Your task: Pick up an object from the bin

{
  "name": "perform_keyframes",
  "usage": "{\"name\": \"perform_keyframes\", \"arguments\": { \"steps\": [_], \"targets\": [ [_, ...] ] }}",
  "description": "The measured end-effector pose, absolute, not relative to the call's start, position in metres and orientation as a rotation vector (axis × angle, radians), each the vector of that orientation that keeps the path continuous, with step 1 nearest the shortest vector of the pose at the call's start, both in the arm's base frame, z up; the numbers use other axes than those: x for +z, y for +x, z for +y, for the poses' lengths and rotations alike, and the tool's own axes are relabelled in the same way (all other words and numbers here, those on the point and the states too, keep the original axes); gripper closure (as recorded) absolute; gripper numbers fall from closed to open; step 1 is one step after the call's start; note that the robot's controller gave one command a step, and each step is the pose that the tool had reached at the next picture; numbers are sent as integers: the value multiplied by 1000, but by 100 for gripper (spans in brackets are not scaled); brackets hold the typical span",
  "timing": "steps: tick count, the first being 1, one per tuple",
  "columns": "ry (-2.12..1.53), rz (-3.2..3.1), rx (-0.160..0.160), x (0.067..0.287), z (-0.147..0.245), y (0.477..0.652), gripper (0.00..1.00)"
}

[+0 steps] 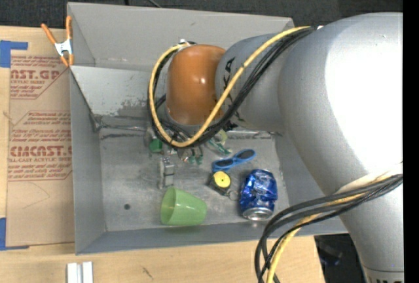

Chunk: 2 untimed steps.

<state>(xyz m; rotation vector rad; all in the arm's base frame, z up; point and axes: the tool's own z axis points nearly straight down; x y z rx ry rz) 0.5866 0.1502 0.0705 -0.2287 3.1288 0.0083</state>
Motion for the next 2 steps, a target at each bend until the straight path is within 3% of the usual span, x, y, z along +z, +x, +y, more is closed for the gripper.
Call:
{"name": "perform_keyframes", "arguments": {
  "steps": [1,2],
  "targets": [
    [-218,3133,3,71,145,587,100],
    [-219,3126,3,126,146,588,100]
  ]
}}
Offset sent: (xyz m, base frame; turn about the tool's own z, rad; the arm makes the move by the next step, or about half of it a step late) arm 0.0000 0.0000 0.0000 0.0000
